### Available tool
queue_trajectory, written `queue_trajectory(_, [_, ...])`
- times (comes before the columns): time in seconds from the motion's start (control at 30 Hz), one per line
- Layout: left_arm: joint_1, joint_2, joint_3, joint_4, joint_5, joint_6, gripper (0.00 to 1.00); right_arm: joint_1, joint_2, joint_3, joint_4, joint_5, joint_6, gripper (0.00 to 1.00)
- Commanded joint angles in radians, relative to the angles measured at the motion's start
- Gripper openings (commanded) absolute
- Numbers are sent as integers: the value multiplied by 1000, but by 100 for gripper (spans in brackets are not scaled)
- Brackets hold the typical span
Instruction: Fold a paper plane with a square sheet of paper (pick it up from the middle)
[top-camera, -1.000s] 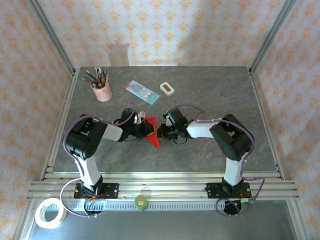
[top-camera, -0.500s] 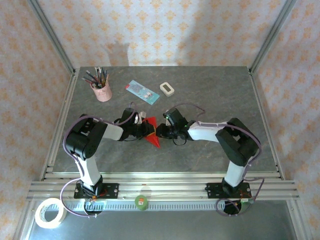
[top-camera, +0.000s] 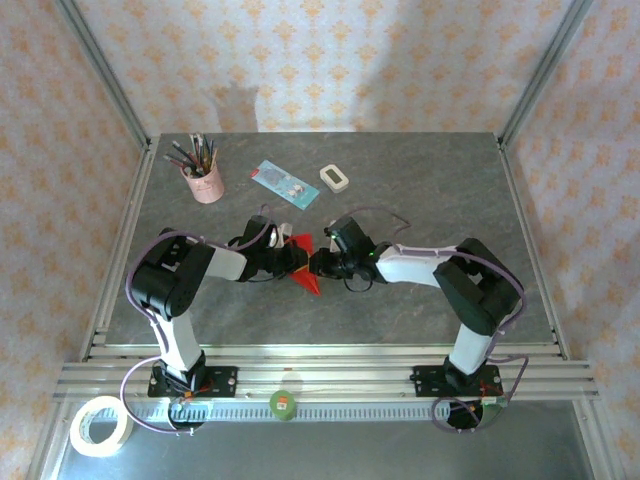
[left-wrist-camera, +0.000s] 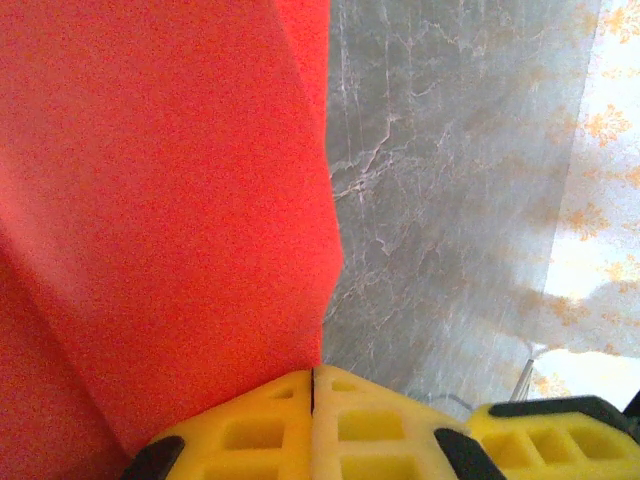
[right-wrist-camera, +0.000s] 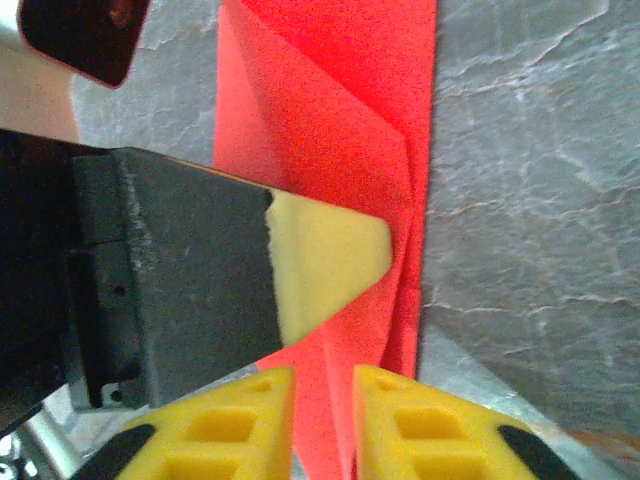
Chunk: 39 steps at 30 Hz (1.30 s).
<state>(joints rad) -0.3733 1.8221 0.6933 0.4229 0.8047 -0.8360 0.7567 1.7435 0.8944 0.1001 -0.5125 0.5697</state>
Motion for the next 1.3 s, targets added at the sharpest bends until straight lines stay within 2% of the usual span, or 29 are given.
queue_trajectory(0.0, [-7, 31, 2, -52, -36, 25, 6, 10, -31, -31, 74, -64, 2, 18])
queue_trajectory(0.2, [-8, 36, 2, -49, -36, 20, 6, 36, 17, -25, 90, -111, 5, 10])
queue_trajectory(0.83, [-8, 61, 9, -74, -53, 12, 6, 38, 86, -31, 67, -82, 17, 9])
queue_trajectory(1.27, [-7, 81, 24, -156, -106, 8, 5, 38, 87, -52, 41, -58, 24, 8])
